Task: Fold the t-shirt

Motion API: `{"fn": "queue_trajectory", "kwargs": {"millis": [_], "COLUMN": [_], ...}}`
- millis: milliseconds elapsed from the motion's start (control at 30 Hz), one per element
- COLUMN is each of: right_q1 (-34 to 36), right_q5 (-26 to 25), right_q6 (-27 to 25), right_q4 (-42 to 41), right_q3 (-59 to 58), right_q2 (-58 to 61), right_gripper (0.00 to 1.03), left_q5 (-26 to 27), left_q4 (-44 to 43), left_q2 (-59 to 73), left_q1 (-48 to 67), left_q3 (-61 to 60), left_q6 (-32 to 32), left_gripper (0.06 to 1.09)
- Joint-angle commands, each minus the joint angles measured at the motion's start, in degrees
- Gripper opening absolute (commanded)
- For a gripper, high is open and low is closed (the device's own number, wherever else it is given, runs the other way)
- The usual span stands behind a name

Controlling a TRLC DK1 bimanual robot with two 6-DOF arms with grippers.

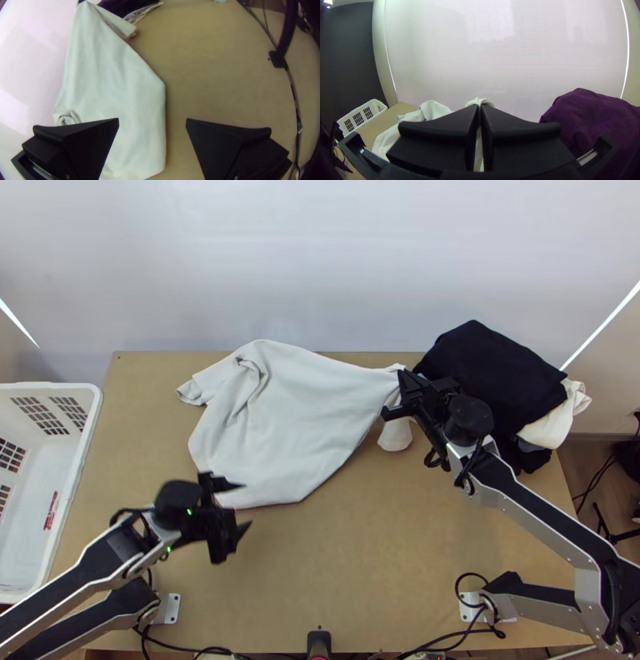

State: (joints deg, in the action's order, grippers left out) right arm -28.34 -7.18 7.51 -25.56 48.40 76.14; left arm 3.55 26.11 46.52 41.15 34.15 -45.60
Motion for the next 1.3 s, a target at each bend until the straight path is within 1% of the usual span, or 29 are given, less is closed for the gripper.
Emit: {"fn": "queue_trajectory", "kwargs": {"millis": [0, 67, 100, 267, 333, 367, 400, 533, 633, 667, 800, 833, 867, 900, 967, 1000, 1033, 1133, 1167, 1200, 1267], "right_q1": [-0.1, -0.1, -0.1, -0.1, -0.1, -0.1, -0.1, -0.1, -0.1, -0.1, 0.0, 0.0, 0.0, 0.0, -0.1, 0.0, 0.1, 0.6, 0.8, 0.9, 1.4], "right_q5": [0.0, 0.0, 0.0, 0.0, 0.0, 0.0, 0.0, 0.0, 0.0, 0.0, 0.0, 0.0, 0.0, 0.0, 0.0, 0.0, 0.0, 0.0, 0.1, 0.1, 0.1], "right_q6": [0.1, 0.1, 0.1, 0.1, 0.2, 0.2, 0.2, 0.9, 1.0, 1.1, 1.3, 1.4, 1.5, 1.5, 1.5, 1.5, 1.5, 1.5, 1.5, 1.4, 1.2], "right_q4": [0.0, 0.0, 0.0, 0.1, 0.1, 0.1, 0.1, 0.0, 0.0, 0.0, 0.0, 0.0, 0.1, 0.1, 0.0, 0.1, 0.0, 0.1, 0.0, 0.1, 0.1], "right_q3": [-0.2, -0.2, -0.2, -0.5, -0.7, -0.8, -0.9, -1.1, -1.1, -1.1, -1.1, -1.1, -1.2, -1.3, -1.4, -1.5, -1.5, -1.4, -1.4, -1.4, -1.4], "right_q2": [-1.3, -1.8, -1.9, -2.2, -2.3, -2.3, -2.3, -2.3, -2.3, -2.3, -2.5, -2.6, -2.7, -2.7, -2.7, -2.7, -2.7, -2.7, -2.7, -2.7, -2.7], "right_gripper": [0.03, 0.03, 0.03, 0.03, 0.03, 0.03, 0.03, 0.03, 0.03, 0.03, 0.03, 0.03, 0.03, 0.03, 0.03, 0.03, 0.03, 0.03, 0.03, 0.03, 0.03], "left_q5": [-5.5, -6.5, -7.1, -7.1, -6.1, -5.6, -4.8, -4.1, -3.2, -3.1, -2.5, -2.5, -1.4, 1.0, 1.9, 1.9, 1.9, 1.6, 1.6, 1.6, 2.2], "left_q4": [1.3, -3.8, -4.9, -14.2, -16.6, -18.3, -19.3, -23.9, -26.5, -27.1, -34.9, -36.6, -38.1, -40.9, -42.3, -42.8, -44.7, -45.7, -45.2, -42.5, -33.1], "left_q2": [-0.6, 0.4, 0.9, 5.5, 7.8, 9.0, 10.1, 13.9, 15.4, 16.3, 21.2, 21.7, 21.9, 21.9, 22.0, 22.6, 23.2, 23.4, 22.1, 19.8, 15.0], "left_q1": [10.5, 10.5, 10.2, 5.3, 1.7, 0.0, -1.4, -3.5, -4.1, -4.7, -6.3, -6.3, -6.5, -7.2, -7.7, -7.7, -7.5, -8.1, -7.9, -7.3, -5.3], "left_q3": [-6.0, -8.4, -9.3, -11.6, -12.4, -12.8, -12.9, -13.7, -14.3, -14.5, -15.3, -15.4, -15.5, -16.0, -16.4, -16.4, -16.4, -15.5, -14.9, -13.7, -9.9], "left_q6": [-1.1, -2.5, -3.6, -6.1, -9.3, -10.1, -10.5, -10.8, -10.8, -11.5, -13.8, -13.8, -13.9, -14.9, -17.1, -17.5, -17.5, -16.5, -14.7, -11.6, -7.0], "left_gripper": [1.03, 1.03, 1.03, 1.03, 1.03, 1.02, 0.97, 0.96, 0.82, 0.8, 0.8, 0.65, 0.43, 0.4, 0.4, 0.32, 0.1, 0.1, 0.1, 0.1, 0.1]}}
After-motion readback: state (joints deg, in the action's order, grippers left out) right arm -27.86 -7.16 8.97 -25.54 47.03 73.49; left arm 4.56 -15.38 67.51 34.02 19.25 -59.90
